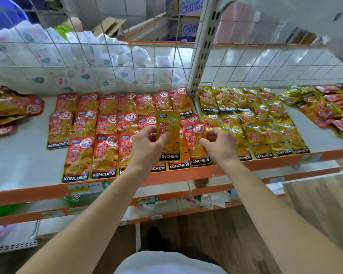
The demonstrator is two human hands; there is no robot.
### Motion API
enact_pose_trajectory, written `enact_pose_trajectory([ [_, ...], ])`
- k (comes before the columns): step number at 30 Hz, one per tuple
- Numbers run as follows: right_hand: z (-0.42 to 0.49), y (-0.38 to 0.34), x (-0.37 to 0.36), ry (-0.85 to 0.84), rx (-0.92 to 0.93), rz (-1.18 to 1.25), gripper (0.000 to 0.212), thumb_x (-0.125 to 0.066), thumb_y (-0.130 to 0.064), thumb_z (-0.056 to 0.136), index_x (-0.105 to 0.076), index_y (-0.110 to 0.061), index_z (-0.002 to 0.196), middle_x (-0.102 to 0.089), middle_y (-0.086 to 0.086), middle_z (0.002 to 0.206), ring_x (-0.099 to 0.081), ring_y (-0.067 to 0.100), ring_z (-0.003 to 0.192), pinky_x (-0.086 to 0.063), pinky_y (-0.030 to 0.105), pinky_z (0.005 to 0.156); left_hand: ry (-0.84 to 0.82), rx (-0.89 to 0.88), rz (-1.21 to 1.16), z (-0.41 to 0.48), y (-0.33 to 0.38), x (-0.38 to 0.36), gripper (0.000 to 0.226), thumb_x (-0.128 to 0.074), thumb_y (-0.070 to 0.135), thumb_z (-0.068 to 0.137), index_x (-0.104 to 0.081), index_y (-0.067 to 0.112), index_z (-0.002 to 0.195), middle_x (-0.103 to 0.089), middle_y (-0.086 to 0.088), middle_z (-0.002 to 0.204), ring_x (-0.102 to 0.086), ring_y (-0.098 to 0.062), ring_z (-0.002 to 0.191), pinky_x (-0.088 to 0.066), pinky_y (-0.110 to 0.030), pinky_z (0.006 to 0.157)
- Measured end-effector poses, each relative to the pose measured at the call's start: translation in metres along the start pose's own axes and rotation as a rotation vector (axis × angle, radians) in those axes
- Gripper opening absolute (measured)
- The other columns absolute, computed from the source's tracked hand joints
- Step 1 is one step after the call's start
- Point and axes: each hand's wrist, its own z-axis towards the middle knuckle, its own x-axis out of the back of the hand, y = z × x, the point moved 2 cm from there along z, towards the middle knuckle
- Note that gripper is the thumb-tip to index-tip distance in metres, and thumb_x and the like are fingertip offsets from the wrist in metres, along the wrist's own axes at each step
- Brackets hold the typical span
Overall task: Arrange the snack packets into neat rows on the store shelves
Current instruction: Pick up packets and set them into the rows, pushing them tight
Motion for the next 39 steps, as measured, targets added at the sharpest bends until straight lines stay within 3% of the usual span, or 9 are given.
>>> enact_pose_trajectory([
  [5,-0.004,0.005,0.001,0.009,0.094,-0.122,0.04,-0.072,-0.023,0.091,-0.063,-0.008,0.127,-0.061,0.006,0.108,-0.055,0.019,0.095,-0.047,0.028,0.084,0.004,-0.013,0.014,0.001,-0.001,-0.012,0.026,-0.069,0.028,0.094,-0.064,0.003,0.098,-0.063,-0.022,0.094,-0.057,-0.025,0.08,-0.049,-0.035,0.071],
  [10,-0.001,0.022,0.023,0.023,0.188,-0.062,0.042,-0.066,-0.023,0.095,-0.058,-0.013,0.136,-0.058,0.007,0.128,-0.054,0.023,0.118,-0.046,0.043,0.105,0.023,-0.023,0.033,-0.003,0.009,-0.036,0.013,-0.069,0.026,0.094,-0.065,0.016,0.087,-0.064,-0.011,0.083,-0.056,-0.018,0.074,-0.049,-0.037,0.07],
  [15,0.011,0.046,0.059,0.027,0.317,-0.084,0.039,-0.066,-0.021,0.094,-0.061,-0.015,0.132,-0.059,0.003,0.134,-0.048,0.021,0.129,-0.033,0.03,0.109,0.08,-0.036,0.074,-0.009,0.017,-0.081,0.018,-0.071,0.027,0.092,-0.07,0.009,0.094,-0.07,-0.018,0.089,-0.064,-0.033,0.083,-0.053,-0.046,0.077],
  [19,0.023,0.076,0.097,-0.007,0.362,-0.131,0.045,-0.066,-0.024,0.094,-0.059,-0.018,0.137,-0.054,0.0,0.142,-0.039,0.018,0.137,-0.025,0.032,0.116,0.103,-0.017,0.11,-0.018,0.027,-0.135,0.021,-0.07,0.028,0.092,-0.07,0.007,0.092,-0.069,-0.018,0.087,-0.064,-0.034,0.082,-0.053,-0.047,0.076],
  [23,0.036,0.11,0.142,0.002,0.409,-0.179,0.049,-0.067,-0.025,0.094,-0.056,-0.021,0.141,-0.051,-0.001,0.146,-0.036,0.018,0.139,-0.018,0.02,0.108,0.116,-0.021,0.117,-0.025,0.04,-0.194,0.014,-0.07,0.025,0.093,-0.068,0.017,0.082,-0.066,-0.003,0.074,-0.061,-0.023,0.071,-0.048,-0.021,0.062],
  [27,0.05,0.14,0.181,0.001,0.414,-0.189,0.047,-0.066,-0.025,0.094,-0.056,-0.022,0.14,-0.049,-0.001,0.147,-0.036,0.021,0.14,-0.024,0.036,0.115,0.158,-0.007,0.129,-0.026,0.043,-0.242,0.022,-0.071,0.03,0.092,-0.07,0.011,0.102,-0.071,-0.007,0.086,-0.067,-0.024,0.082,-0.054,-0.034,0.072],
  [32,0.057,0.165,0.207,-0.011,0.387,-0.197,0.047,-0.065,-0.027,0.094,-0.055,-0.024,0.14,-0.047,-0.002,0.15,-0.034,0.02,0.141,-0.027,0.046,0.112,0.156,0.001,0.153,-0.03,0.045,-0.28,0.035,-0.073,0.033,0.091,-0.065,0.011,0.117,-0.069,-0.001,0.095,-0.067,-0.019,0.089,-0.057,-0.035,0.081],
  [36,0.057,0.179,0.217,-0.015,0.371,-0.198,0.048,-0.065,-0.027,0.094,-0.055,-0.023,0.141,-0.048,-0.001,0.149,-0.034,0.02,0.141,-0.027,0.045,0.111,0.139,0.021,0.155,-0.03,0.041,-0.295,0.033,-0.072,0.032,0.092,-0.062,0.011,0.115,-0.066,0.002,0.093,-0.064,-0.015,0.087,-0.052,-0.025,0.074],
  [39,0.061,0.188,0.226,-0.004,0.34,-0.215,0.048,-0.063,-0.026,0.095,-0.054,-0.024,0.142,-0.048,-0.002,0.149,-0.034,0.02,0.14,-0.026,0.041,0.11,0.088,-0.003,0.141,-0.028,0.047,-0.307,0.018,-0.071,0.03,0.093,-0.062,0.019,0.103,-0.067,0.003,0.089,-0.064,-0.011,0.082,-0.049,-0.02,0.069],
])
